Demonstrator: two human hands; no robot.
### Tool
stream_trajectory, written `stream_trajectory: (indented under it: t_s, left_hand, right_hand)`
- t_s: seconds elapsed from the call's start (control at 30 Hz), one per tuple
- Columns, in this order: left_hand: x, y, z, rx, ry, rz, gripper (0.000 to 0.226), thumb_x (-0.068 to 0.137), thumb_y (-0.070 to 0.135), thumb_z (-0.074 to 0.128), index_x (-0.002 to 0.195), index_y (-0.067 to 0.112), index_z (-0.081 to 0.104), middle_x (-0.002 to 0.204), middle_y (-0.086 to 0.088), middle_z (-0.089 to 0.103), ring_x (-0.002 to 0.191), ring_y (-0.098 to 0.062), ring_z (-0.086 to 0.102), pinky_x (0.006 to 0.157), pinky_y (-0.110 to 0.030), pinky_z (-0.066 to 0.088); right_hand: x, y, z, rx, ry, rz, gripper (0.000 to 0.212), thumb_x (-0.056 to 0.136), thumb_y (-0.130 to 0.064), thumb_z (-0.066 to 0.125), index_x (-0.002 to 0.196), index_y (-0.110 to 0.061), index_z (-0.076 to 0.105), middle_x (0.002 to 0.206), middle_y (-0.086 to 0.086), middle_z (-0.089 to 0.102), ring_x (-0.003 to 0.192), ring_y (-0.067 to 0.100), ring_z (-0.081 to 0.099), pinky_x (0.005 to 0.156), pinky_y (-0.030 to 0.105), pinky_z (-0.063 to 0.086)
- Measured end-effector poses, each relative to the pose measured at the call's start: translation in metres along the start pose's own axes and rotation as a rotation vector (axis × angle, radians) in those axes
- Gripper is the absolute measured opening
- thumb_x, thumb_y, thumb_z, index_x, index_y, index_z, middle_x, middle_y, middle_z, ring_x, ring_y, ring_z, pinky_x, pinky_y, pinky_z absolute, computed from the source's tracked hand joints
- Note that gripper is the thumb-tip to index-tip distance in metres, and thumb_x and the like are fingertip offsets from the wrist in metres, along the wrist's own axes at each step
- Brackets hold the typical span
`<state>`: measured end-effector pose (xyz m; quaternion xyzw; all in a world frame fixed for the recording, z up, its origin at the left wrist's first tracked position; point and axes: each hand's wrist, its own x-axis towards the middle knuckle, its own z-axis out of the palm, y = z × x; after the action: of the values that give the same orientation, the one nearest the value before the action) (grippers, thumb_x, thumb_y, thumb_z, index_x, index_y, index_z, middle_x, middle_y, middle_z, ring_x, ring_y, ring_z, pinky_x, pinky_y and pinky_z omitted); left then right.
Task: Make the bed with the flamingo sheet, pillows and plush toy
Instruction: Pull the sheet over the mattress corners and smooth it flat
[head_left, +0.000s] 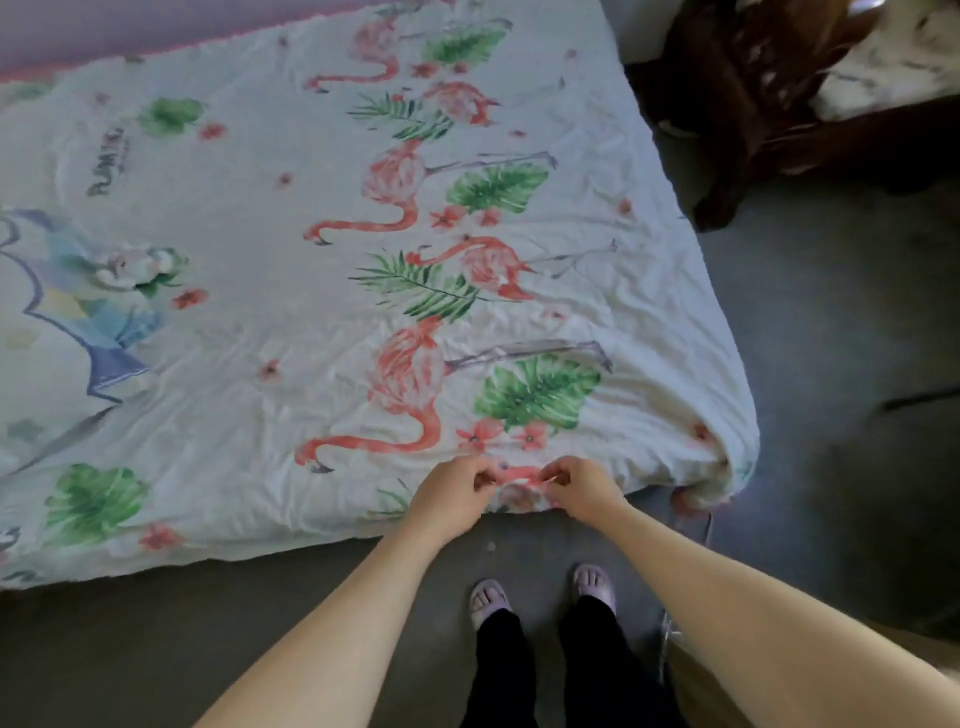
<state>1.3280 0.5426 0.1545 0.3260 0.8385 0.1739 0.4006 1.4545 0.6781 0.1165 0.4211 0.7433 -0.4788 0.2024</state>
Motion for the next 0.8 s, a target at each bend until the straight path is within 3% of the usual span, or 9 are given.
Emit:
stream_trajectory:
  t_s: [0.13,0.27,0.4,0.57,0.67,0.73,0.8]
  left_hand:
    - [0.022,0.012,0.042,0.033,-0.090,0.027,0.021,0.090,0.018,0.057,0.108,0.023,0.067,0.114,0.003,0.066,0.102,-0.016,0.063,0.092,-0.030,0.048]
    - [0.058,0.020,0.081,0.122,-0.158,0.062,0.023,0.090,0.014,0.057,0.111,0.018,0.067,0.118,0.003,0.064,0.107,-0.016,0.059,0.091,-0.024,0.044]
    - [0.104,0.013,0.120,0.225,-0.171,0.058,0.026,0.085,0.018,0.059,0.111,0.023,0.064,0.116,0.003,0.060,0.105,-0.018,0.059,0.090,-0.034,0.048]
    - [0.154,-0.002,0.162,0.340,-0.039,0.114,0.045,0.082,0.014,0.066,0.126,0.019,0.054,0.132,0.001,0.047,0.118,-0.019,0.049,0.096,-0.030,0.039]
    - [0.182,-0.007,0.189,0.385,-0.014,0.162,0.060,0.074,0.028,0.077,0.128,0.016,0.054,0.134,0.000,0.046,0.123,-0.020,0.045,0.103,-0.030,0.035]
    - [0.194,-0.004,0.200,0.433,0.004,0.190,0.059,0.070,0.036,0.079,0.122,0.018,0.057,0.127,0.002,0.049,0.117,-0.020,0.049,0.096,-0.031,0.040]
    - [0.203,0.000,0.208,0.509,0.057,0.220,0.042,0.073,0.035,0.077,0.108,0.020,0.059,0.114,0.003,0.053,0.106,-0.020,0.052,0.081,-0.030,0.042]
  right_hand:
    - [0.003,0.053,-0.014,-0.057,0.055,0.080,0.033,0.088,-0.018,0.058,0.121,-0.015,0.058,0.109,0.008,0.067,0.103,0.026,0.061,0.074,0.027,0.043]
    - [0.023,0.103,-0.022,-0.084,0.099,0.115,0.045,0.085,-0.016,0.060,0.129,-0.016,0.048,0.102,0.004,0.064,0.100,0.026,0.061,0.076,0.031,0.046]
    - [0.055,0.148,-0.026,-0.199,0.166,0.108,0.051,0.085,-0.021,0.064,0.132,-0.021,0.046,0.127,0.006,0.053,0.115,0.027,0.051,0.086,0.037,0.049]
    - [0.099,0.186,-0.030,-0.328,0.310,0.081,0.062,0.083,-0.010,0.062,0.138,-0.026,0.038,0.138,0.002,0.037,0.123,0.026,0.039,0.071,0.034,0.047]
    - [0.128,0.203,-0.028,-0.426,0.355,0.050,0.062,0.078,-0.003,0.062,0.133,-0.025,0.041,0.135,0.001,0.037,0.121,0.026,0.037,0.064,0.032,0.045]
    - [0.141,0.205,-0.026,-0.509,0.360,0.047,0.059,0.076,0.001,0.062,0.128,-0.020,0.044,0.130,0.004,0.041,0.117,0.028,0.039,0.066,0.032,0.041]
    - [0.150,0.205,-0.029,-0.579,0.387,0.033,0.055,0.074,0.003,0.061,0.122,-0.018,0.046,0.123,0.005,0.045,0.111,0.030,0.042,0.069,0.033,0.035]
